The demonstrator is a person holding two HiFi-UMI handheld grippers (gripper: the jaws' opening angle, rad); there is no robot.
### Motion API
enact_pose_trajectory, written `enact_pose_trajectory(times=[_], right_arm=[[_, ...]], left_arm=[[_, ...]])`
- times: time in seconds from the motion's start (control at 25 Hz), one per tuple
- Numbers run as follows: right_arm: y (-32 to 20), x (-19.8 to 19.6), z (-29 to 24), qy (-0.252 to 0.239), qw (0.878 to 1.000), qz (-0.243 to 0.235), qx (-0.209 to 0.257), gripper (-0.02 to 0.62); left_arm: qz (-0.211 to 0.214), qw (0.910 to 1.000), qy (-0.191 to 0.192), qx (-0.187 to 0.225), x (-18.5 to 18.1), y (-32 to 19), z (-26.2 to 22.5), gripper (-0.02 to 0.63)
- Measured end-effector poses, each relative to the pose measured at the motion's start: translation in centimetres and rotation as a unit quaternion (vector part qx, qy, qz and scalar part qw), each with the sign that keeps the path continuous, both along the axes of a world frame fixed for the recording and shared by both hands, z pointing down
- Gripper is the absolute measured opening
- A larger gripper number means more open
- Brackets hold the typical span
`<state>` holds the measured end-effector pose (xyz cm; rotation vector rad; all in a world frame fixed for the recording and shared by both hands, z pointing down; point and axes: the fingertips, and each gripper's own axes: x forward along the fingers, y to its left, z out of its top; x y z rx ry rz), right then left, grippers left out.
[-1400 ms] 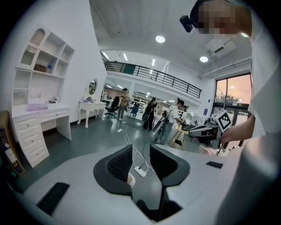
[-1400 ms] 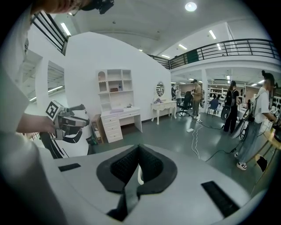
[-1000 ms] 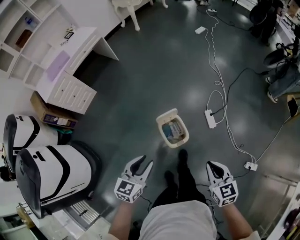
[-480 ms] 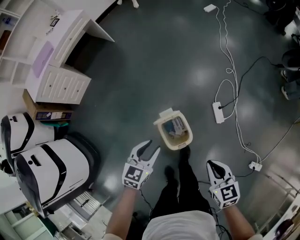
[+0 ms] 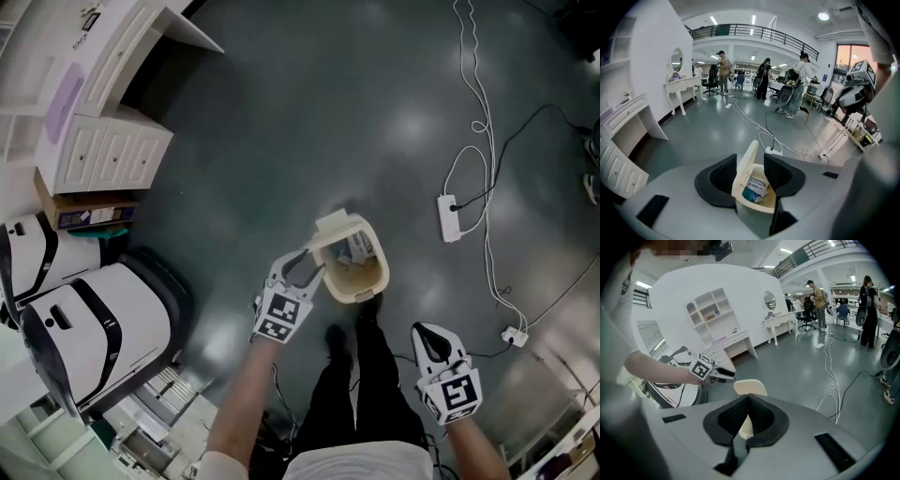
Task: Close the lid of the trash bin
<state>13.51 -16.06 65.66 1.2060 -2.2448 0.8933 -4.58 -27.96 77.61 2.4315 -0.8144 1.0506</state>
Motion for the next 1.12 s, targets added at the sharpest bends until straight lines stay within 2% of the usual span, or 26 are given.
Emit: enact_pose_trajectory(times=[0.2, 0.32, 0.56, 0.88, 1.12], right_arm=[[-0.5, 0.1, 2.5, -0.008, 1.0, -0.003, -0.013, 0.012], [-0.8, 0.0, 3.6, -0.013, 1.0, -0.001, -0.019, 0.012], [-0.5, -0.1, 5.1, -0.022, 0.999, 0.003, -0.032, 0.012], [0.4, -0.4, 6.8, -0.035, 0.998, 0.009, -0.045, 0.012], [2.1, 0.4, 8.8, -0.039, 0.997, 0.016, -0.06, 0.012]], left_arm=[[0.016, 0.9982, -0.055, -0.02, -0.7, -0.5, 4.8, 0.201], [0.03, 0.9966, -0.071, -0.027, -0.7, -0.5, 6.3, 0.206], [0.047, 0.9962, -0.066, -0.032, 0.5, 1.4, 6.4, 0.21], [0.12, 0.9884, -0.068, -0.063, 3.0, 8.6, 7.8, 0.209], [0.139, 0.9839, -0.066, -0.091, 4.5, 12.7, 10.6, 0.207]])
